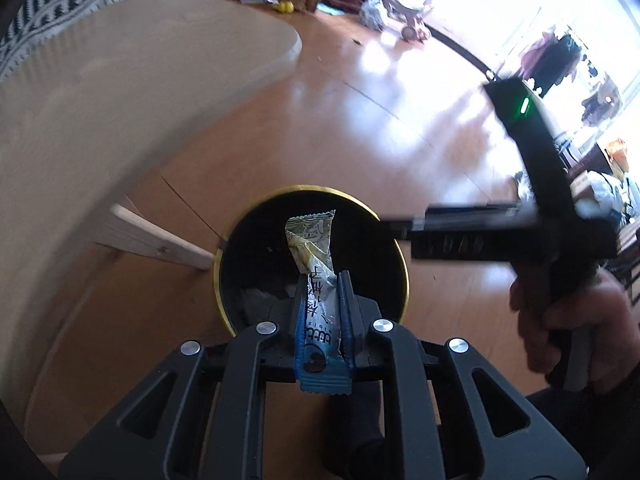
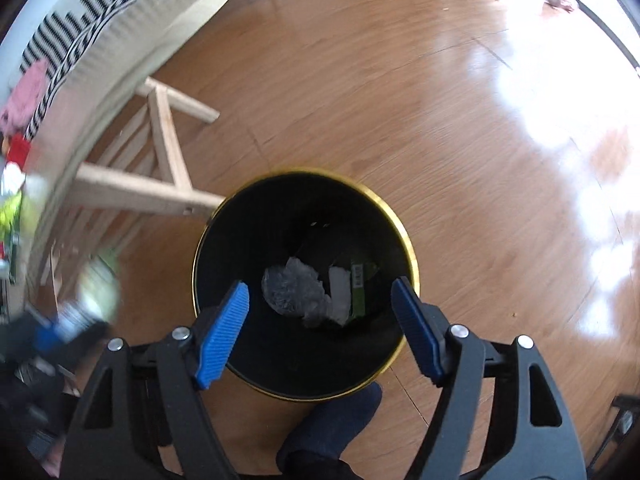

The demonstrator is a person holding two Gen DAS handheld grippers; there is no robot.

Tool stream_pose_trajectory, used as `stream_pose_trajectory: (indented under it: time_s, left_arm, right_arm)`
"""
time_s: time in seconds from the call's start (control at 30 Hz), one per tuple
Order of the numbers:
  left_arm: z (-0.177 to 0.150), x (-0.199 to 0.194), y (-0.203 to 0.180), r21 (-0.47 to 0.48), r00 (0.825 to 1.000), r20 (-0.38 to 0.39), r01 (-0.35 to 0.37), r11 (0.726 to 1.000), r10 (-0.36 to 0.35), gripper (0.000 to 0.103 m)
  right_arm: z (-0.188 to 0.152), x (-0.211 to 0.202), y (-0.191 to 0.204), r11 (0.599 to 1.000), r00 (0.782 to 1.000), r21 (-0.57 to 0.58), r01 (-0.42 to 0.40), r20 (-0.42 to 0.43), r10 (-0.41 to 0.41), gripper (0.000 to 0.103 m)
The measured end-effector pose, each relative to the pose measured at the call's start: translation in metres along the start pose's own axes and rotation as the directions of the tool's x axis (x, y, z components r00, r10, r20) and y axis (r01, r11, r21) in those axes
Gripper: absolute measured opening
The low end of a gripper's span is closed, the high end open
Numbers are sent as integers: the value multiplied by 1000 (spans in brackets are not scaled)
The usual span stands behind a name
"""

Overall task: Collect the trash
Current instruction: 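Carry wrapper and plastic bag to the bin and release both into it, then grasp the crumpled blue-white wrapper with the left tool while the right tool grasps the yellow-green chip bag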

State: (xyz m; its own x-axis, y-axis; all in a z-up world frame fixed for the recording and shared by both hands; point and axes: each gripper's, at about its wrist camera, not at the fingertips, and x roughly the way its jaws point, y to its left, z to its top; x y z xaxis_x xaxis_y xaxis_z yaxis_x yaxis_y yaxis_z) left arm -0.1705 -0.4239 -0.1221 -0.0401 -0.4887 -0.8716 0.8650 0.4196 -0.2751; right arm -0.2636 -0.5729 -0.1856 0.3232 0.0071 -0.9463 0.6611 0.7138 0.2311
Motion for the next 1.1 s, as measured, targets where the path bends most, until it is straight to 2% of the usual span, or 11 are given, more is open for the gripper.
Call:
stream_pose_trajectory:
  time_s: [0.13,0.3,0.37,0.4,0.43,0.47,0.63,0.73,0.9,1.0,1.1]
  left_arm:
    - [-5,30,-8,17,998,-58,16,1000,-15,14]
    - [-4,41,-13,24,997,-67,27,999,-26,14]
    - [0,41,-16,26,998,-65,25,999,-23,24]
    - [-2,41,-17,25,998,-60,29,999,-27,44]
    - [0,38,-16,19,998,-48,30,999,-29,69]
    - [0,32,-15,9,999,-19,26,1000,-25,76]
    - [-1,2,-8,11,999,24,30,1000,-30,79]
    - [-2,-22,2,-6,999,53,11,1000,-11,80]
    - [-10,-84,46,-90,987,151,-50,995,64,89]
    - [-18,-123,80,-153,970,208,-91,984,122,91]
    - [-32,-161,122,-238,944,253,-153,959,213,91]
  right_arm:
    - [1,-11,-8,1000,1000,30,9,29,-10,73]
    - [2,-24,-14,999,998,51,7,63,-10,74]
    - [2,-26,-14,998,997,56,19,74,-23,74]
    - [2,-28,-15,998,997,60,21,78,-26,74]
    - [3,-30,-14,998,996,62,23,84,-28,74]
    - [4,-33,-13,998,996,59,25,89,-31,74]
    - [9,-45,2,999,991,40,32,130,-37,74]
    - [12,-59,24,999,983,7,42,178,-43,74]
    - [15,-89,91,990,961,-138,32,278,8,77]
    - [14,-100,145,967,946,-253,3,315,79,78]
    - [16,-103,203,935,938,-344,-83,289,190,78]
